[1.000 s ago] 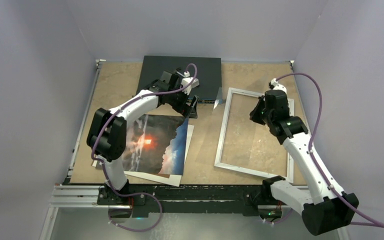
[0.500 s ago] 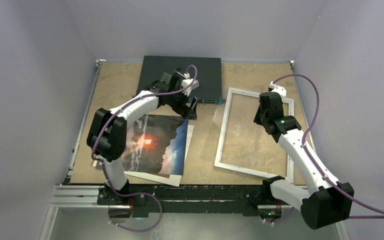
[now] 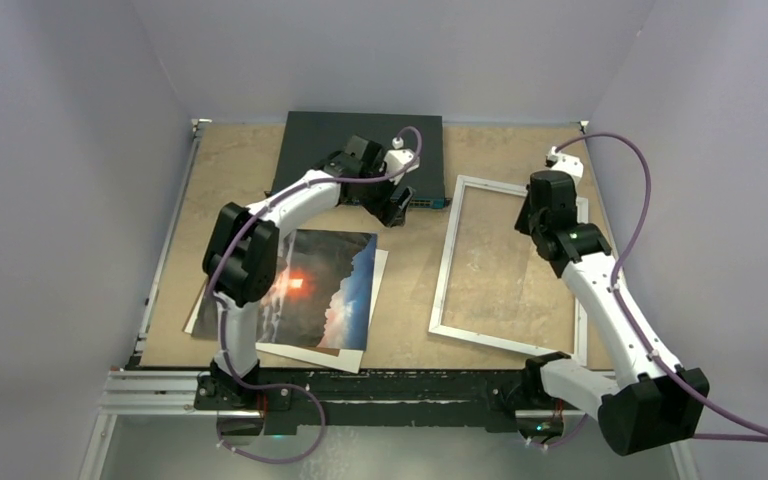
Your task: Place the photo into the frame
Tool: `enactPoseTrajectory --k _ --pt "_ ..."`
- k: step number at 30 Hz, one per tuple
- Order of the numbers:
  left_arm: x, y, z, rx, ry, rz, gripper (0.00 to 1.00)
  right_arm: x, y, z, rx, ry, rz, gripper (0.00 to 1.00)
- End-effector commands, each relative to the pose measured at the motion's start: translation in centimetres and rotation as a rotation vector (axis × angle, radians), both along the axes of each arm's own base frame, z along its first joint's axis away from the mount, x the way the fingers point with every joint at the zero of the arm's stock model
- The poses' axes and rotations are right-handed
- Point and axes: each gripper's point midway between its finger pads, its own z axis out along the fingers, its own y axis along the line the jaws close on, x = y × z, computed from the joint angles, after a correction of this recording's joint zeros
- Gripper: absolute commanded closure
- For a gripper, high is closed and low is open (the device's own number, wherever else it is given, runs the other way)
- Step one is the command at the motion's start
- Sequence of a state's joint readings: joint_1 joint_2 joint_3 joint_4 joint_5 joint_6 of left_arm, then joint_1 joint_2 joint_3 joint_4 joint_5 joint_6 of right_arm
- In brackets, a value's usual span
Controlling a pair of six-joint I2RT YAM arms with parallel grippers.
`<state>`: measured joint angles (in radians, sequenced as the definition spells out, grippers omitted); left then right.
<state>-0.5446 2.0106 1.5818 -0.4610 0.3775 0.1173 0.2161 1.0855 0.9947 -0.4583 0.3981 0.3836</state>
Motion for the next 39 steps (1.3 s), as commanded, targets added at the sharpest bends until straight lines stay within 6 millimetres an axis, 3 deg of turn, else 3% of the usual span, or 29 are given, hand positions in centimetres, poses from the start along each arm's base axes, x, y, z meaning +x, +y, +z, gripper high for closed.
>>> enactPoseTrajectory --k 1,7,14,19,26,34,39 --pt "2.7 -2.0 3.7 0.014 -0.187 -0.096 0.13 0.9 -1.5 2.5 -0.067 -0.058 -0.020 1.00" --pt "4.4 -6.1 4.2 0.068 -0.320 -0.196 0.09 1.3 -1.1 1.8 -0.055 -0.051 -0.006 1.00" --pt "8.0 -11.3 4.5 0.044 -0.492 -0.187 0.10 0.8 -0.5 0.9 -0.022 -0.042 0.020 1.00" --pt "9.7 -13.7 3.9 0.015 -0.558 -0.205 0.11 0.5 0.1 0.3 0.009 -0.032 0.043 1.00" --pt "12.3 -14.2 4.2 0.006 -0.682 -0.136 0.23 -0.1 0.4 -0.1 0.023 -0.025 0.057 1.00" --pt "13.7 -14.4 1.2 0.068 -0.697 -0.139 0.42 -0.5 0.7 -0.4 0.038 -0.018 0.075 1.00" --pt "14.6 -13.5 -1.3 0.159 -0.688 -0.121 0.47 -0.5 1.0 -0.9 0.048 -0.012 0.083 1.00"
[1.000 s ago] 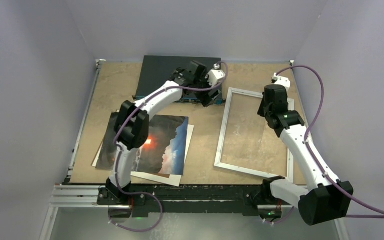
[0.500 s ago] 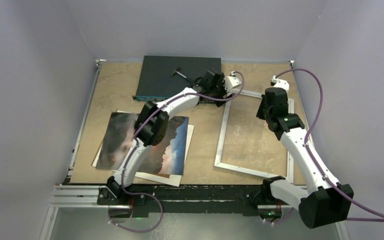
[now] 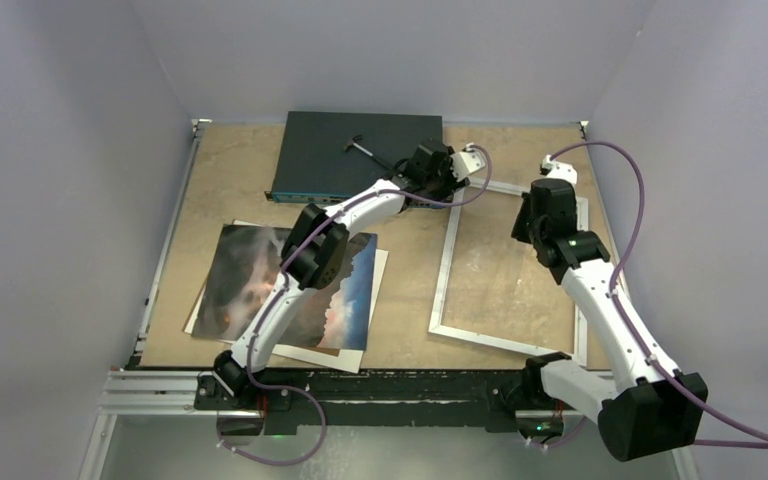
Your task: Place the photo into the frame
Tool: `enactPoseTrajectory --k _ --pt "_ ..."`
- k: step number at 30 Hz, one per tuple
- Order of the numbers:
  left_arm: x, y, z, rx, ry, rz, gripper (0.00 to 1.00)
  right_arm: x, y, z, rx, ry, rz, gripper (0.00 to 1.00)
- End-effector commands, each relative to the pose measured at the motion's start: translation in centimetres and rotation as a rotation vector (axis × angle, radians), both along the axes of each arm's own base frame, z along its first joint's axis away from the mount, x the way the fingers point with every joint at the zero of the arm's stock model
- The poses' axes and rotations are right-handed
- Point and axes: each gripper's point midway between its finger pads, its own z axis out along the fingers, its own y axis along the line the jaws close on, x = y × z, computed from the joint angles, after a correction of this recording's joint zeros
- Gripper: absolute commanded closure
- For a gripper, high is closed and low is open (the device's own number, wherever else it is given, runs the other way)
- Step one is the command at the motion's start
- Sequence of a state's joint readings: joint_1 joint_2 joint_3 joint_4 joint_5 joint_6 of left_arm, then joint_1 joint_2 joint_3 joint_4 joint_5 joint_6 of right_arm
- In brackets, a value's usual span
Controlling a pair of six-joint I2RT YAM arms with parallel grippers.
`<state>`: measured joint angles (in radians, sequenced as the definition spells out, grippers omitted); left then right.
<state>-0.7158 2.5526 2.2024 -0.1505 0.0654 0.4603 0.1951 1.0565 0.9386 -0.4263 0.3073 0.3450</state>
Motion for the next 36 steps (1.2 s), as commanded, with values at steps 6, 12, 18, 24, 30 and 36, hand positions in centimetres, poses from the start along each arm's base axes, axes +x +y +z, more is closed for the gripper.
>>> enactPoseTrajectory --k 6,12,18,24,30,36 --pt "2.7 3.2 -2.1 0.150 -0.067 0.140 0.59 0.3 0.6 0.3 0.033 -0.022 0.022 1.00" --pt "4.4 7.9 -2.9 0.199 -0.038 0.239 0.60 0.5 1.0 0.5 0.053 -0.031 0.033 1.00" --pt "4.5 11.1 -5.7 0.313 0.015 0.236 0.60 0.5 1.4 0.6 0.070 -0.036 0.041 1.00" --pt "3.3 11.4 -8.1 0.445 0.051 0.174 0.59 0.4 1.5 1.0 0.080 -0.043 0.042 1.00" --pt "2.9 15.1 -10.1 0.609 0.089 0.192 0.64 0.4 1.8 1.0 0.096 -0.046 0.050 1.00" --pt "3.5 21.3 -10.6 0.639 0.157 0.262 0.65 0.6 2.1 0.9 0.107 -0.047 0.061 1.00"
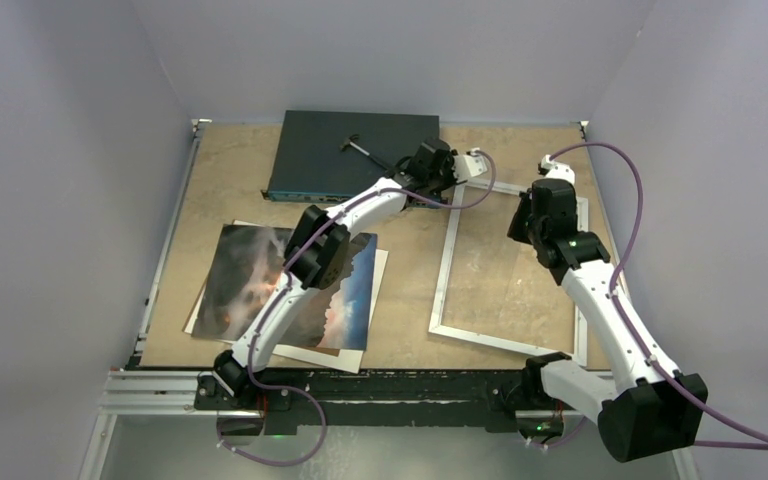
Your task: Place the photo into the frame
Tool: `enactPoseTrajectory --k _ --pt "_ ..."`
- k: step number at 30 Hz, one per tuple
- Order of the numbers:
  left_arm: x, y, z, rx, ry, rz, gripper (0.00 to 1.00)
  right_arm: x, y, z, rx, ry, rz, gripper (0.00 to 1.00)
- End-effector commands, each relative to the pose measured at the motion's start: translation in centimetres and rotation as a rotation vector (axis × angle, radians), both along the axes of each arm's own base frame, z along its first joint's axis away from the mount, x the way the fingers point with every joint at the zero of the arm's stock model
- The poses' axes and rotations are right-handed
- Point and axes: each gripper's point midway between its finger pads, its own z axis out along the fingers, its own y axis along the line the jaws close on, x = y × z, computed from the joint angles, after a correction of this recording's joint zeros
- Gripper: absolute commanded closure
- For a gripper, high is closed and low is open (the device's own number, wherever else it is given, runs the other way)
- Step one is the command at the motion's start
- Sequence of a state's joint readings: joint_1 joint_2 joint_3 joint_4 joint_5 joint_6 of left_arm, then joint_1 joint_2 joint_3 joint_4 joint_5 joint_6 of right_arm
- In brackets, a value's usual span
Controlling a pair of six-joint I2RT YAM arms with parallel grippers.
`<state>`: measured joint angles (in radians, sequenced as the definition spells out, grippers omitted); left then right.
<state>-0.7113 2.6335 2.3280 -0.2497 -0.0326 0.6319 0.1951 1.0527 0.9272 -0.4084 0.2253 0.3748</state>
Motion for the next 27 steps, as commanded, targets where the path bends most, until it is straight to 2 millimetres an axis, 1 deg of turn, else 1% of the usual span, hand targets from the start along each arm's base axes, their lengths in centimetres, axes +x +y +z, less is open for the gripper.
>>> enactPoseTrajectory --k 1,3,5,10,12,14,15,17,18,19,21,24,25,27 --pt "1.4 20.4 -9.5 0.461 0.224 0.304 0.65 0.6 0.5 1.1 0.033 -0.044 0.013 1.00" --pt "0.9 21.7 -10.1 0.486 0.240 0.312 0.65 0.6 0.6 1.1 0.035 -0.046 0.013 1.00" --pt "0.9 22.7 -10.2 0.484 0.254 0.334 0.66 0.7 0.8 1.1 0.043 -0.047 0.019 1.00" --pt "1.1 24.7 -9.9 0.454 0.257 0.380 0.67 0.7 1.2 0.5 0.060 -0.039 0.031 1.00" --pt "1.3 25.2 -9.6 0.432 0.256 0.399 0.68 0.8 1.2 0.4 0.060 -0.035 0.032 1.00" --pt "1.4 24.7 -8.4 0.375 0.259 0.409 0.67 0.9 1.2 0.4 0.058 -0.036 0.030 1.00" --pt "1.4 24.1 -7.5 0.332 0.262 0.409 0.64 1.0 1.1 0.5 0.055 -0.037 0.030 1.00" --pt "1.3 22.3 -5.1 0.228 0.270 0.400 0.49 1.3 1.1 1.1 0.052 -0.049 0.026 1.00" --pt "1.2 21.4 -3.9 0.180 0.279 0.392 0.45 1.5 1.0 1.9 0.052 -0.064 0.019 1.00" --pt "1.0 20.4 -2.7 0.133 0.288 0.380 0.41 1.7 1.0 3.1 0.062 -0.091 0.017 1.00" --pt "0.4 19.1 -0.6 0.053 0.312 0.359 0.35 1.9 1.3 6.6 0.099 -0.186 0.018 1.00" --pt "-0.9 18.0 0.8 -0.024 0.365 0.336 0.32 1.6 0.8 12.1 0.132 -0.322 -0.019 1.00" --pt "-1.3 17.8 1.0 -0.038 0.377 0.327 0.32 1.4 0.4 13.3 0.133 -0.346 -0.042 1.00" --pt "-2.3 17.2 1.6 -0.082 0.413 0.316 0.32 1.1 -0.3 15.0 0.136 -0.388 -0.078 1.00"
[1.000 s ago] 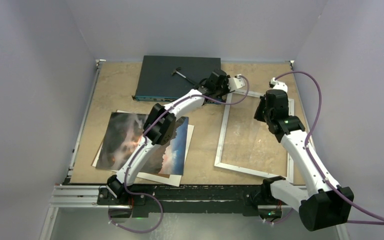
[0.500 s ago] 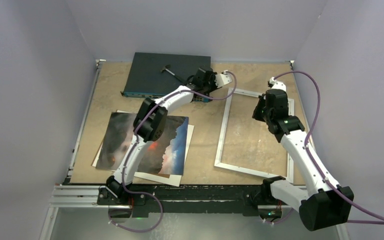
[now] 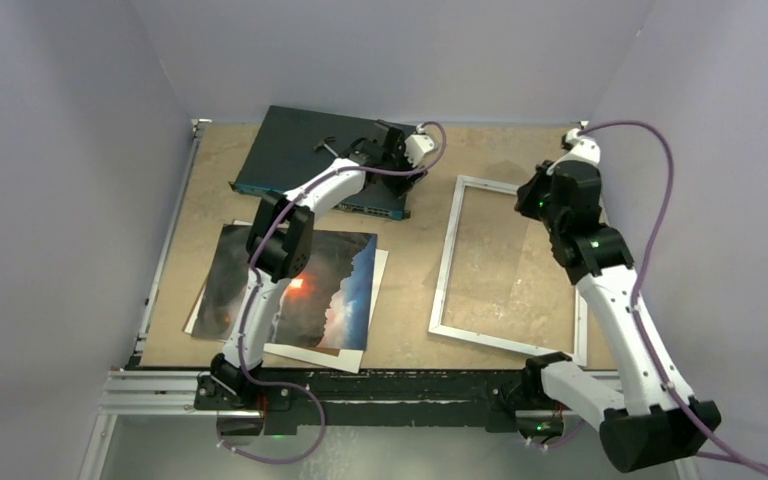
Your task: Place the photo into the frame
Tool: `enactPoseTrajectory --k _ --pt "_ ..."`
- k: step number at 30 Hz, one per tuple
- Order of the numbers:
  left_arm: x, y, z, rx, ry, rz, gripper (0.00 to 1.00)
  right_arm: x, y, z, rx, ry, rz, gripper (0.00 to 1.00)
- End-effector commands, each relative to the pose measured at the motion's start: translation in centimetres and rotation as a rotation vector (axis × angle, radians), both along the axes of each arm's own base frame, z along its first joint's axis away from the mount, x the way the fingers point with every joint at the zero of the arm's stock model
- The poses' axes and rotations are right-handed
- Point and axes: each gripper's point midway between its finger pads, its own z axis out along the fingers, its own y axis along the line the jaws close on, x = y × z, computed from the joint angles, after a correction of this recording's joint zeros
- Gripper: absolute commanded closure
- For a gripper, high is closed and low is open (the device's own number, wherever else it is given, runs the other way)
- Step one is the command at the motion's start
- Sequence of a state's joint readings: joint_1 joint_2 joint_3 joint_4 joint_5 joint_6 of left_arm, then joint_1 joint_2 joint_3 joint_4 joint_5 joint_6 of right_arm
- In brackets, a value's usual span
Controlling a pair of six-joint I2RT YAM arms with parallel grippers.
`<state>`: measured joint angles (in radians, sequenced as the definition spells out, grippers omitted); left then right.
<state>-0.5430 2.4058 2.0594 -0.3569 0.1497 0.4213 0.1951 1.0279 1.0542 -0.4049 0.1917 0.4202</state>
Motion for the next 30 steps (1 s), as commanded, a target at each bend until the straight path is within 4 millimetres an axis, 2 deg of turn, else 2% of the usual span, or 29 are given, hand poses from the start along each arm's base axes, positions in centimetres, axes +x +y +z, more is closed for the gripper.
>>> enactPoseTrajectory --k 1,6,9,11,14,16,18,20,25,27,30 --pt "-2.0 6.9 1.2 0.033 0.157 0.140 0.31 -0.4 -1.6 9.2 0.061 -0.251 -0.103 1.00" --pt "-5.4 3.0 2.3 -0.018 0.140 0.053 0.28 -1.3 -3.2 10.8 0.057 -0.302 -0.191 1.00" --pt "-7.6 -0.4 2.5 -0.044 0.150 -0.024 0.27 -1.7 -3.6 10.9 0.045 -0.293 -0.204 1.00" --pt "-8.2 -1.5 2.9 -0.045 0.141 -0.071 0.26 -1.9 -3.7 10.7 0.037 -0.288 -0.201 1.00" --pt "-8.1 -0.7 4.2 0.008 0.093 -0.108 0.28 -2.0 -3.5 10.1 0.032 -0.272 -0.189 1.00" --pt "-8.6 0.1 5.7 0.033 0.059 -0.143 0.30 -2.0 -3.4 9.8 0.033 -0.266 -0.180 1.00" --pt "-10.3 0.4 7.0 0.043 0.052 -0.215 0.33 -1.8 -3.2 9.4 0.033 -0.260 -0.175 1.00" --pt "-12.6 0.8 7.0 0.054 0.094 -0.284 0.40 -1.7 -3.1 9.2 0.036 -0.255 -0.167 1.00" --pt "-19.0 3.2 3.4 0.123 0.284 -0.399 0.60 -1.5 -2.7 9.2 0.047 -0.257 -0.150 1.00" --pt "-19.9 4.2 1.7 0.157 0.313 -0.397 0.67 -1.5 -2.6 9.3 0.048 -0.259 -0.144 1.00" --pt "-19.7 5.0 -0.7 0.205 0.348 -0.372 0.76 -1.5 -2.5 9.2 0.053 -0.257 -0.141 1.00"
